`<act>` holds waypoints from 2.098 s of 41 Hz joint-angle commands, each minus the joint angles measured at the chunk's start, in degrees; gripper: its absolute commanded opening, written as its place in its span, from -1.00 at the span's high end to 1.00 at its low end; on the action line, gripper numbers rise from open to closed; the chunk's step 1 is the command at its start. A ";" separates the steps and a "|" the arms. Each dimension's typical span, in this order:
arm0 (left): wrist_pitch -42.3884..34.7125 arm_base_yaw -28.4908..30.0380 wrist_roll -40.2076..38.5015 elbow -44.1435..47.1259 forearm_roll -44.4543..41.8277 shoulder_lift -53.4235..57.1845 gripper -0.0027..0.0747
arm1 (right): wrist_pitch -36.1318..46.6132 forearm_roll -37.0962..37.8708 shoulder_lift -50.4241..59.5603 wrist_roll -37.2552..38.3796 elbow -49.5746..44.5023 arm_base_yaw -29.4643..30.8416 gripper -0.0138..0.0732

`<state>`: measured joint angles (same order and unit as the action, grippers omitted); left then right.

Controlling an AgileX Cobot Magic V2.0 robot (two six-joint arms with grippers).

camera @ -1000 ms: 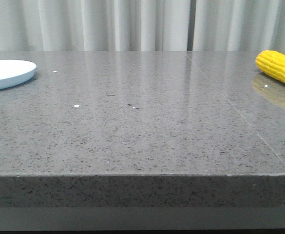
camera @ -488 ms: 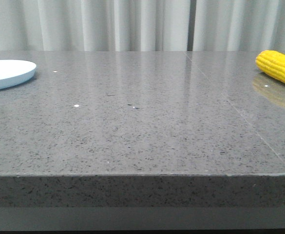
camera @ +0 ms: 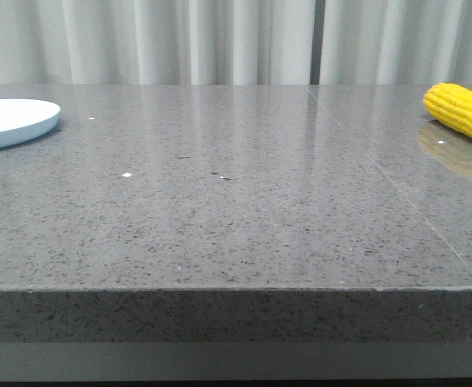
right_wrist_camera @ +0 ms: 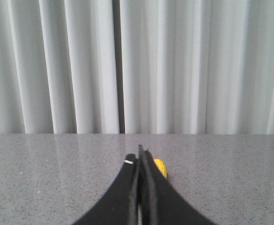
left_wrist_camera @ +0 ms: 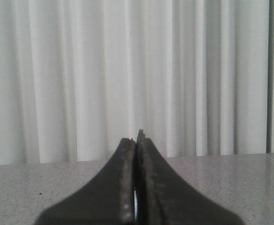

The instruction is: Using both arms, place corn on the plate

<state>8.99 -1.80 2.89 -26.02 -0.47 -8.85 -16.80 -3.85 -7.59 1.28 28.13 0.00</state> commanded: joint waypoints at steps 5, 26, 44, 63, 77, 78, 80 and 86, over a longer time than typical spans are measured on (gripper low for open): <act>6.92 0.09 -0.28 -13.74 -0.02 -11.09 0.98 | -3.87 0.23 -10.91 -0.56 10.29 0.11 0.84; 19.60 0.09 -0.28 -16.99 0.98 -26.18 0.98 | -11.37 0.18 -29.94 -0.50 11.90 0.11 0.84; 22.26 0.09 -0.28 -16.99 0.98 -29.84 -0.23 | -10.88 0.23 -32.53 -1.75 11.90 0.11 -0.73; 36.63 0.09 -0.28 -24.09 -1.39 -34.86 -0.39 | -8.38 -0.25 -32.53 -1.75 11.90 0.11 -0.82; 43.52 1.29 -0.28 -34.29 -5.70 -51.48 -0.39 | -8.33 -0.25 -32.53 -1.75 11.90 0.11 -0.82; 43.93 1.80 -0.18 -35.19 -5.70 -53.24 -0.39 | -8.33 -0.25 -32.53 -1.75 11.90 0.11 -0.82; 44.17 3.33 -0.19 -36.44 -5.58 -55.78 -0.39 | -8.33 -0.25 -32.53 -1.75 11.90 0.11 -0.82; 42.86 10.26 3.96 -40.28 0.47 -63.43 -0.39 | -8.33 -0.25 -32.53 -1.75 11.90 0.11 -0.82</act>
<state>54.83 4.87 3.94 -62.48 -3.88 -69.70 -29.46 -4.05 -39.85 0.00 38.57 0.00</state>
